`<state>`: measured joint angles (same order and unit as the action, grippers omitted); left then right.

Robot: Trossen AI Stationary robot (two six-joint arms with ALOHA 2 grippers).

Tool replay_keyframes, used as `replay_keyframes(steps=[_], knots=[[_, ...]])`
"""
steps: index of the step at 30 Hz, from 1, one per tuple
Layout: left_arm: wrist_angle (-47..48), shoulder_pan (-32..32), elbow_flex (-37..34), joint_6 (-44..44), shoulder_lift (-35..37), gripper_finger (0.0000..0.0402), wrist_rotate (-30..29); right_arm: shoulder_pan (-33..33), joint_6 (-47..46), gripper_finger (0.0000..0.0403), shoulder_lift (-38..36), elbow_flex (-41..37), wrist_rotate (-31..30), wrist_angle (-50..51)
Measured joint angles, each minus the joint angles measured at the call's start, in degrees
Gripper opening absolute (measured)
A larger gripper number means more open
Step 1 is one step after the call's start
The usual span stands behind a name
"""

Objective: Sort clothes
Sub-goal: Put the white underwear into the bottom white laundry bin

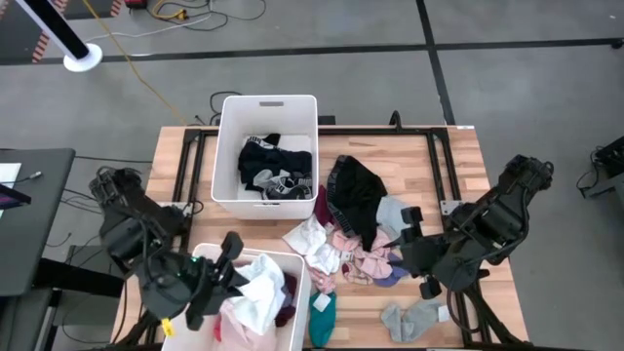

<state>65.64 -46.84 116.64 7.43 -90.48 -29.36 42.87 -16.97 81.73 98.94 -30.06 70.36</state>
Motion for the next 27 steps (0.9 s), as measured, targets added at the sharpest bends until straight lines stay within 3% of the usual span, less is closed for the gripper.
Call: replay_keyframes(steps=[16, 27], knots=[[11.0, -1.5, -1.7, -14.4, -2.1, 0.0012, 0.0, -0.3, -0.1, 0.017, 0.0, 0.0, 0.0, -0.8], [10.4, -0.7, -5.6, -15.2, -4.4, 0.0012, 2.3, -0.3, -0.1, 0.017, 0.0, 0.0, 0.0, -1.0]])
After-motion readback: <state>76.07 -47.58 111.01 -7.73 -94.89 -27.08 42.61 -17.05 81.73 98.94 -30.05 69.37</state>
